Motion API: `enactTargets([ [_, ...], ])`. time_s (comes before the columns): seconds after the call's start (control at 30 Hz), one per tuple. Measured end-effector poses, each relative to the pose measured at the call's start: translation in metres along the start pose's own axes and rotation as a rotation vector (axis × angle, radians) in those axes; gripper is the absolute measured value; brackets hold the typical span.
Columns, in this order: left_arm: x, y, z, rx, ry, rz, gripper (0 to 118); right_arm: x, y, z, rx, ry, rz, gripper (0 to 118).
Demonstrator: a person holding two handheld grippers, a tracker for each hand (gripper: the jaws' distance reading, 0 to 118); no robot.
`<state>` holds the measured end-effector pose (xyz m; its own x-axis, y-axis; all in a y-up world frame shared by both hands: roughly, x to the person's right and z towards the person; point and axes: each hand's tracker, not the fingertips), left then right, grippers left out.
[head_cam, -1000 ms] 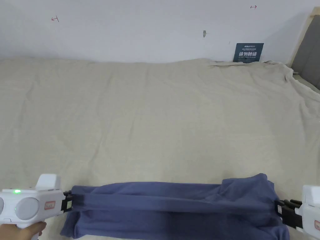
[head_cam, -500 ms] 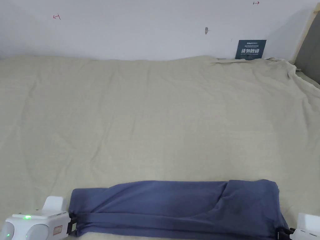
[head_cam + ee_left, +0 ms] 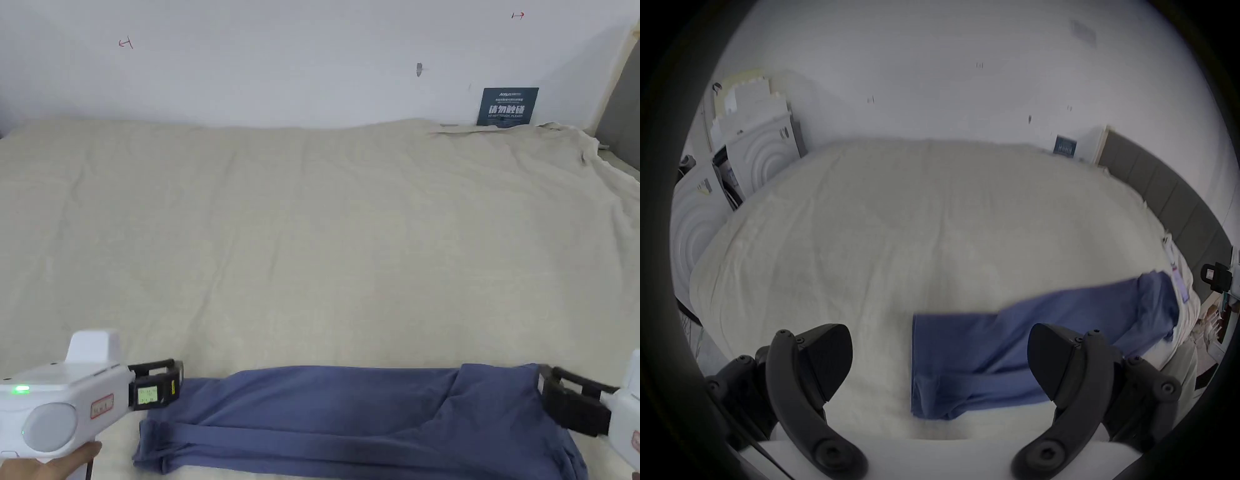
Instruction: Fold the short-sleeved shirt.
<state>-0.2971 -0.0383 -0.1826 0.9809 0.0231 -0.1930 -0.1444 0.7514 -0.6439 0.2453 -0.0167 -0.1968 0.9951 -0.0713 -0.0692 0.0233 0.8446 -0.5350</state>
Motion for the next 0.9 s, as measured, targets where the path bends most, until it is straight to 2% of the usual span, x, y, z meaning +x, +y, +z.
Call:
enactTargets([
  [0.2, 0.005, 0.022, 0.016, 0.161, -0.019, 0.058, 112, -0.021, 0.032, 0.016, 0.137, -0.014, 0.037, 99],
  [0.27, 0.009, 0.024, 0.017, 0.166, -0.012, 0.039, 109, -0.025, 0.036, 0.016, 0.163, -0.024, 0.039, 98],
  [0.3, 0.012, 0.026, 0.018, 0.166, -0.010, 0.033, 103, -0.026, 0.038, 0.017, 0.173, -0.029, 0.041, 93],
  [0.33, 0.016, 0.026, 0.019, 0.173, -0.002, 0.018, 87, -0.028, 0.039, 0.018, 0.186, -0.037, 0.046, 85],
  [0.37, 0.019, 0.025, 0.020, 0.194, 0.003, 0.000, 76, -0.030, 0.039, 0.019, 0.201, -0.042, 0.050, 77],
  [0.4, 0.021, 0.023, 0.020, 0.218, 0.008, -0.026, 70, -0.031, 0.039, 0.019, 0.210, -0.045, 0.050, 72],
  [0.43, 0.024, 0.021, 0.019, 0.225, 0.015, -0.033, 70, -0.032, 0.040, 0.019, 0.214, -0.047, 0.052, 72],
  [0.47, 0.026, 0.021, 0.018, 0.218, 0.017, -0.028, 45, -0.033, 0.039, 0.020, 0.220, -0.047, 0.049, 55],
  [0.5, 0.027, 0.020, 0.016, 0.201, 0.000, -0.034, 17, -0.033, 0.039, 0.020, 0.224, -0.044, 0.046, 30],
  [0.53, 0.027, 0.020, 0.016, 0.183, -0.015, -0.033, 5, -0.033, 0.039, 0.018, 0.226, -0.045, 0.050, 13],
  [0.57, 0.028, 0.019, 0.016, 0.179, -0.029, -0.017, 0, -0.034, 0.039, 0.019, 0.229, -0.051, 0.058, 3],
  [0.9, 0.022, 0.016, 0.011, 0.122, -0.078, -0.012, 0, -0.030, 0.037, 0.019, 0.229, -0.052, 0.075, 0],
])
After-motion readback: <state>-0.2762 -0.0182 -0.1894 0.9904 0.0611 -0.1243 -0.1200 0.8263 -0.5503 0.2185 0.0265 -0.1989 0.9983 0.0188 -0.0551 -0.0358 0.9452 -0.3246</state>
